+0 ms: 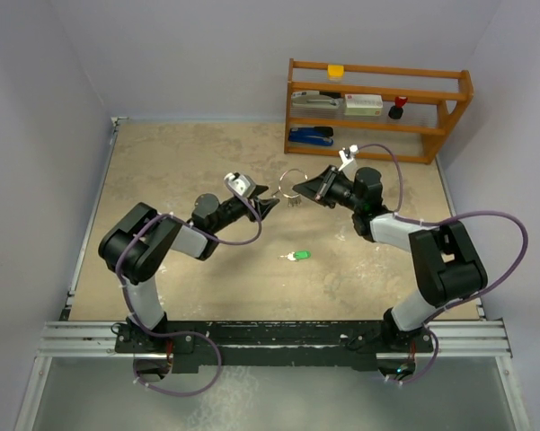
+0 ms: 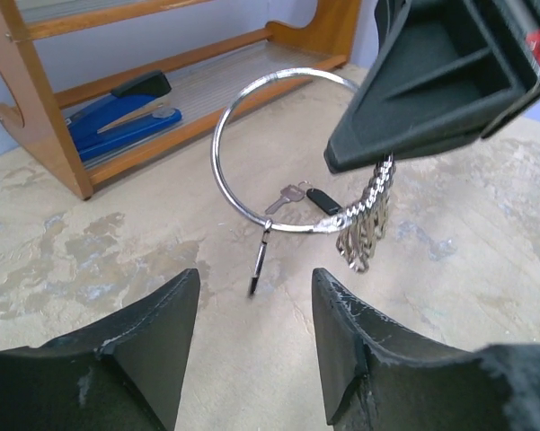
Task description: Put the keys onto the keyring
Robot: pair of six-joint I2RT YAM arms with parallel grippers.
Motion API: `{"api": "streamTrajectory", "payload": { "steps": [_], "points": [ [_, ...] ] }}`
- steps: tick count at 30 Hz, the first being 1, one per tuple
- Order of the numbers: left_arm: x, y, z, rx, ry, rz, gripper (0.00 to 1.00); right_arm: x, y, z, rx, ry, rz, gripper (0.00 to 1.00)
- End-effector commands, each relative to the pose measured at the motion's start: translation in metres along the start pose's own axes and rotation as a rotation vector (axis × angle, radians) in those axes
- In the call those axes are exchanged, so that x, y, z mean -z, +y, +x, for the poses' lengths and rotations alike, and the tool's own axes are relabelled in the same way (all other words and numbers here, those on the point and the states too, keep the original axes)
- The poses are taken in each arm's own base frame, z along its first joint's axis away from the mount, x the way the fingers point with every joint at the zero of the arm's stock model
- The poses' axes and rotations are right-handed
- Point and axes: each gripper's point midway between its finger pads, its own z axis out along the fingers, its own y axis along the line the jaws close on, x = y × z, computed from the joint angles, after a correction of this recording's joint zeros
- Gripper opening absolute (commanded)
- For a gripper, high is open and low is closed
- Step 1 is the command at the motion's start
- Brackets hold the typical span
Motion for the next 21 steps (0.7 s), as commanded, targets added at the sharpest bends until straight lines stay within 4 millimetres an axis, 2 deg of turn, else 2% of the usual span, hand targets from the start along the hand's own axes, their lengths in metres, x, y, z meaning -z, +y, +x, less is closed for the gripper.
{"api": "streamTrajectory", "payload": {
  "steps": [1,7,15,21],
  "points": [
    [-0.002,-0.005,-0.006,-0.104,-0.037,0.062,0.52,0.005,0.032,-0.016,0.097,-0.011,-0.053,0.0],
    [-0.007,-0.004,-0.004,-0.155,-0.042,0.079,0.52,0.009,0.037,-0.022,0.144,-0.019,-0.032,0.0],
    [-0.016,-0.004,-0.018,-0.183,-0.085,0.096,0.52,0.011,0.042,-0.025,0.159,-0.029,-0.035,0.0],
    [-0.023,-0.014,-0.028,-0.18,-0.137,0.145,0.51,0.012,0.042,-0.023,0.157,-0.023,-0.037,0.0]
  ]
}}
